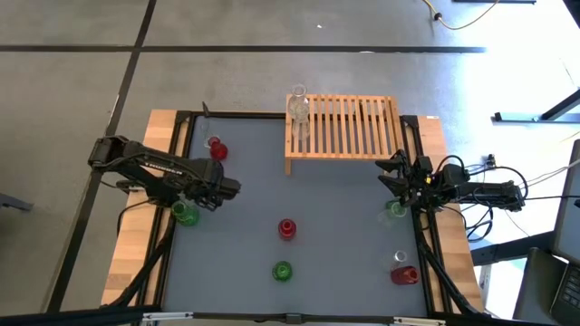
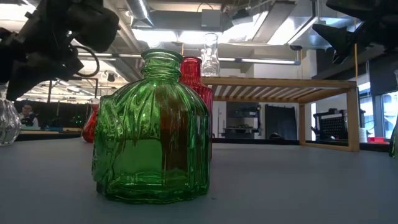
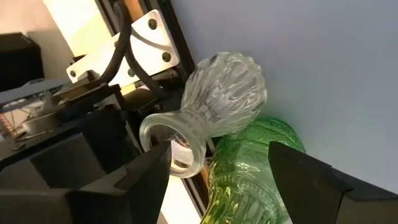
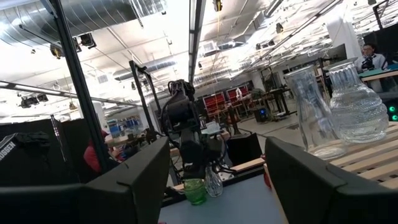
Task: Sort vases onto shelf
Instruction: Put the middle left transparent vase onto the shelf
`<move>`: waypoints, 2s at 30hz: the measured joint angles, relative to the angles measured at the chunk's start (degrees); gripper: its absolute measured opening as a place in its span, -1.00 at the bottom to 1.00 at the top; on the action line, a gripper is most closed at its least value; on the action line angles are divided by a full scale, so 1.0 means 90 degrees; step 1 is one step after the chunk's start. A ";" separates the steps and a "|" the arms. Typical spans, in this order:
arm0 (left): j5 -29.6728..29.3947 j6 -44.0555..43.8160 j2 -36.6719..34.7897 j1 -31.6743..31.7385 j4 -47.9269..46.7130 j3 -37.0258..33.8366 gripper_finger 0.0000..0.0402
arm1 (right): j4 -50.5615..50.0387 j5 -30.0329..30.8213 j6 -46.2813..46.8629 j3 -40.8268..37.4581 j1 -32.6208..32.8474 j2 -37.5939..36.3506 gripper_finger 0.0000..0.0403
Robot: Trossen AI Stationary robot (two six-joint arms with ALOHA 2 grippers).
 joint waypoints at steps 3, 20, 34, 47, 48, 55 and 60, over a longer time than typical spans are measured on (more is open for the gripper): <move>-0.0161 0.0239 0.0002 0.0000 0.0208 0.0000 0.31 | -0.0001 0.0055 -0.0001 0.0000 0.0000 0.0001 0.24; -0.0282 0.0511 0.0007 0.0000 0.0648 -0.0254 0.15 | -0.0051 0.0054 -0.0002 0.0000 0.0000 0.0000 0.24; -0.0484 0.0722 0.0000 0.0000 0.0620 -0.0292 -0.61 | -0.0051 0.0112 -0.0002 0.0000 0.0000 0.0000 0.24; -0.0965 0.1096 0.0015 -0.0040 0.0722 0.0694 -0.86 | -0.0050 0.0112 -0.0039 0.0000 0.0001 0.0000 0.24; -0.0994 0.1157 0.0015 -0.0060 0.0734 0.0798 -0.85 | -0.0051 0.0112 -0.0038 0.0000 0.0002 0.0001 0.24; -0.1167 0.1453 0.0015 -0.0423 0.0698 0.1664 -0.86 | -0.0050 0.0115 -0.0041 0.0000 0.0001 0.0000 0.24; -0.1465 0.1594 0.0097 -0.0794 0.0670 0.2468 -0.85 | -0.0049 0.0122 -0.0042 0.0000 0.0001 0.0000 0.24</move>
